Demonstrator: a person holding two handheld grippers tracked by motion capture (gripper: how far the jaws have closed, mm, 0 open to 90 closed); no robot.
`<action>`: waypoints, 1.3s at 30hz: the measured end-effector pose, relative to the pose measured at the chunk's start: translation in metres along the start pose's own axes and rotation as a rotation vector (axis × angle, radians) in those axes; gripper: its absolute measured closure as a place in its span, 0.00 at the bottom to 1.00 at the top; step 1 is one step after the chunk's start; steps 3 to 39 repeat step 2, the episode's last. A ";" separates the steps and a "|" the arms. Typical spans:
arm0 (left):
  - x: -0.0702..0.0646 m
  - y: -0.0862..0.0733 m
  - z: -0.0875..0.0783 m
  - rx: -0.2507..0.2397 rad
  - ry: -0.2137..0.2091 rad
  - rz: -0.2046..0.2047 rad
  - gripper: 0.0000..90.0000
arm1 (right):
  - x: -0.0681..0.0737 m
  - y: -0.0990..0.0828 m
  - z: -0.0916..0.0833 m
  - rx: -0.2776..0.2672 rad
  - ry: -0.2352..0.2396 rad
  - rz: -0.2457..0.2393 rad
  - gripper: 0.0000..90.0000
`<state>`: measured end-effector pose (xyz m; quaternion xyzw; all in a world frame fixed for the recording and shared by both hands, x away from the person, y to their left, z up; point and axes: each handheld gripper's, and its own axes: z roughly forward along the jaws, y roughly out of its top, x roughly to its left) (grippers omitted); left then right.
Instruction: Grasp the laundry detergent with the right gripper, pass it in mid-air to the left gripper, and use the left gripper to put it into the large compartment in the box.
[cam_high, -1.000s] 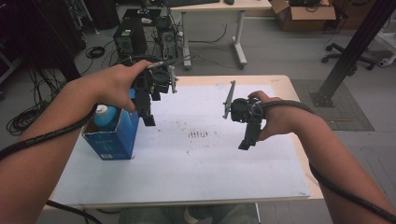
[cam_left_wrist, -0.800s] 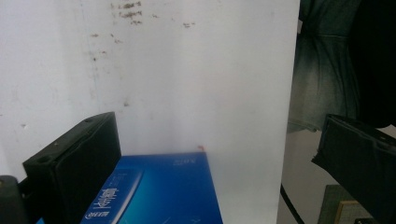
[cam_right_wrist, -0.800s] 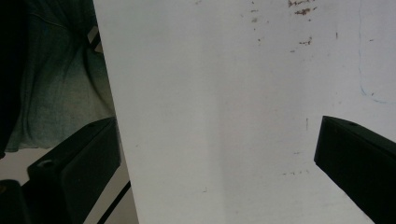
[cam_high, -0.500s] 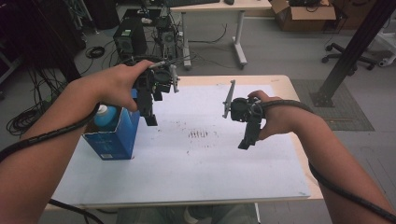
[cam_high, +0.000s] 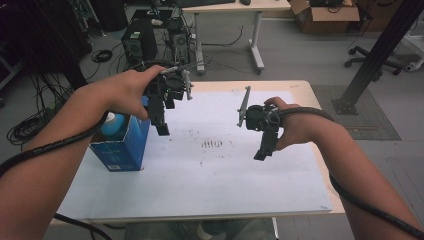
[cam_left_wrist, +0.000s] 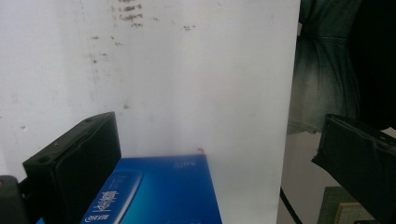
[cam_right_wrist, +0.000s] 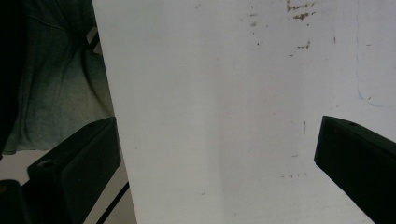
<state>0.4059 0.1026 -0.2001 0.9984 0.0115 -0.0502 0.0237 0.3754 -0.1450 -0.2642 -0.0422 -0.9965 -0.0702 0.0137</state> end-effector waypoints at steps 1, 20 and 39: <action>-0.001 0.000 0.000 -0.003 0.000 0.000 0.00 | 0.001 0.000 0.000 0.003 0.003 0.003 0.00; -0.001 0.000 0.000 -0.008 -0.001 0.000 0.00 | 0.001 0.001 0.000 0.002 0.004 0.000 0.00; -0.001 0.000 0.000 -0.008 -0.001 0.000 0.00 | 0.001 0.001 0.000 0.002 0.004 0.000 0.00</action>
